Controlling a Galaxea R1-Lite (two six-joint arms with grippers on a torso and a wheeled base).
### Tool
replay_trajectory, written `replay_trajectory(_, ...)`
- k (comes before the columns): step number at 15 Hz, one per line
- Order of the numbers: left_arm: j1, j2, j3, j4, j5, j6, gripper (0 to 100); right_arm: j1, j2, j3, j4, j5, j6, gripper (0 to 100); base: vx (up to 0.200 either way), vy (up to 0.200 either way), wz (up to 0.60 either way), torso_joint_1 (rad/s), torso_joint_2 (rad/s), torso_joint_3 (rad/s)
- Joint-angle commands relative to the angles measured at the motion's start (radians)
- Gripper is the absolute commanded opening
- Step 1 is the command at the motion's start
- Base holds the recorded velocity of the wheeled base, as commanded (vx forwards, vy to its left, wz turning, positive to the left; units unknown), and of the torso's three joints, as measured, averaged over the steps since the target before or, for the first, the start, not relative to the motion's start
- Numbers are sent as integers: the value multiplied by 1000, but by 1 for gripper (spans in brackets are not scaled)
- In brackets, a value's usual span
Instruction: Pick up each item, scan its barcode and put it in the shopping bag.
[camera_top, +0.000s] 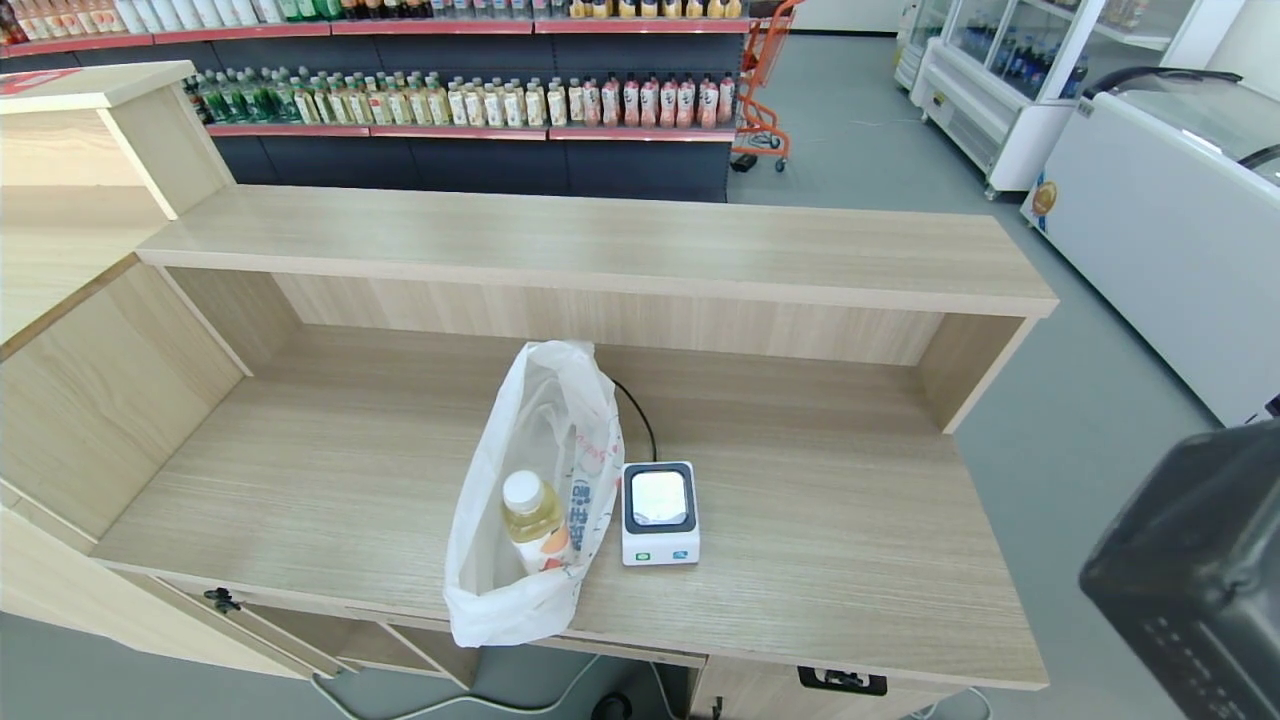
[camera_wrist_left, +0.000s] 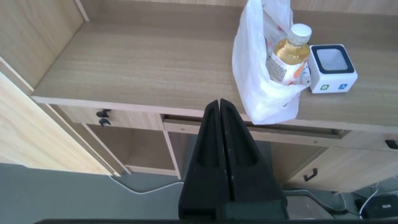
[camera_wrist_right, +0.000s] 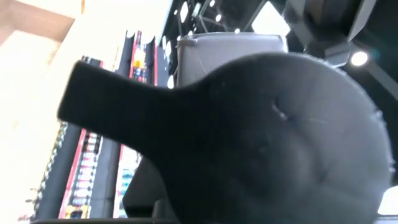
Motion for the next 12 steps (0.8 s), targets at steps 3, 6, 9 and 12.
replay_trajectory(3, 0, 0, 0, -1, -1, 0, 0, 58, 10, -8, 11, 2, -1, 0, 0, 0, 0, 0, 0, 0)
replay_trajectory(6, 0, 0, 0, 0, -1, 0, 0, 81, 1, -6, 11, 0, -1, 0, 0, 0, 0, 0, 0, 0)
replay_trajectory(9, 0, 1, 0, 0, -1, 0, 0, 81, -13, -5, 11, -5, -1, 0, 0, 0, 0, 0, 0, 0)
replay_trajectory(12, 0, 0, 0, 0, -1, 0, 0, 81, -30, 6, 12, -6, -1, 0, 0, 0, 0, 0, 0, 0)
